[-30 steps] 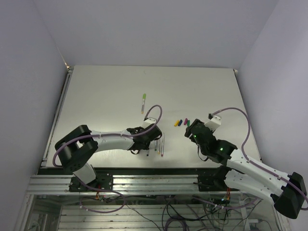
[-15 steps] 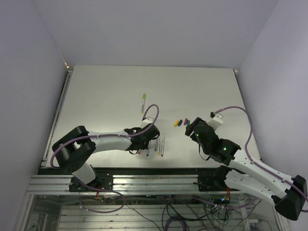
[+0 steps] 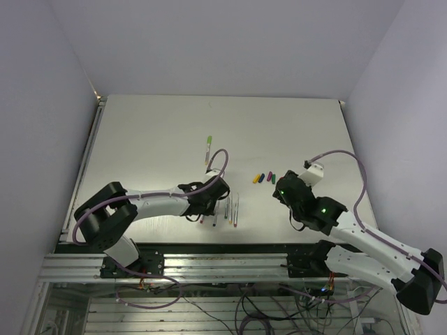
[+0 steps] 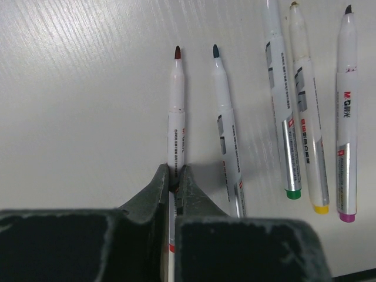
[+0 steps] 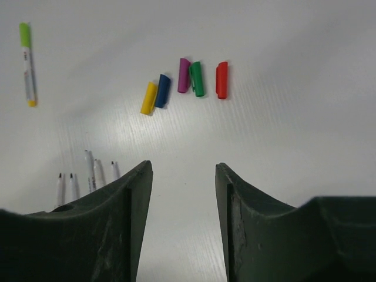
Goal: Insert the pens into the pen caps
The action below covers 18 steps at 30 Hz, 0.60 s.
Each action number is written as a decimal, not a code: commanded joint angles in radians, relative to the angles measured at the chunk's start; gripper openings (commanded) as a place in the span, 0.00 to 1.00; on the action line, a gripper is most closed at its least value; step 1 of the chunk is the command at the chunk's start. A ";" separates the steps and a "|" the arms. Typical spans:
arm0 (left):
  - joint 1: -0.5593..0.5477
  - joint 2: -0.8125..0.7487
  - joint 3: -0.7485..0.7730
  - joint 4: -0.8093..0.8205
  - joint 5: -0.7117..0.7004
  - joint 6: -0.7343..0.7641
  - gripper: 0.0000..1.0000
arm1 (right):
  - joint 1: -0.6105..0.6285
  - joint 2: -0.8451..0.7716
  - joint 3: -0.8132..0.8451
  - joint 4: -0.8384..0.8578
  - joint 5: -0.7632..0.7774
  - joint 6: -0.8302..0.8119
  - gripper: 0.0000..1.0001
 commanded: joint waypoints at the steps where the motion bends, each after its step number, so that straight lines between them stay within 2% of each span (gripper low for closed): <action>1: 0.041 -0.015 -0.029 -0.062 0.123 0.024 0.07 | -0.007 0.053 0.048 -0.082 0.098 -0.008 0.46; 5: 0.091 -0.099 -0.014 -0.031 0.127 0.039 0.07 | -0.045 0.114 0.069 -0.065 0.106 -0.059 0.45; 7: 0.111 -0.128 -0.004 -0.011 0.133 0.051 0.07 | -0.106 0.146 0.065 -0.025 0.061 -0.105 0.43; 13: 0.127 -0.150 0.036 0.008 0.135 0.074 0.07 | -0.400 0.221 -0.012 0.224 -0.243 -0.286 0.40; 18: 0.133 -0.166 0.035 0.052 0.175 0.079 0.07 | -0.445 0.354 0.009 0.308 -0.290 -0.338 0.40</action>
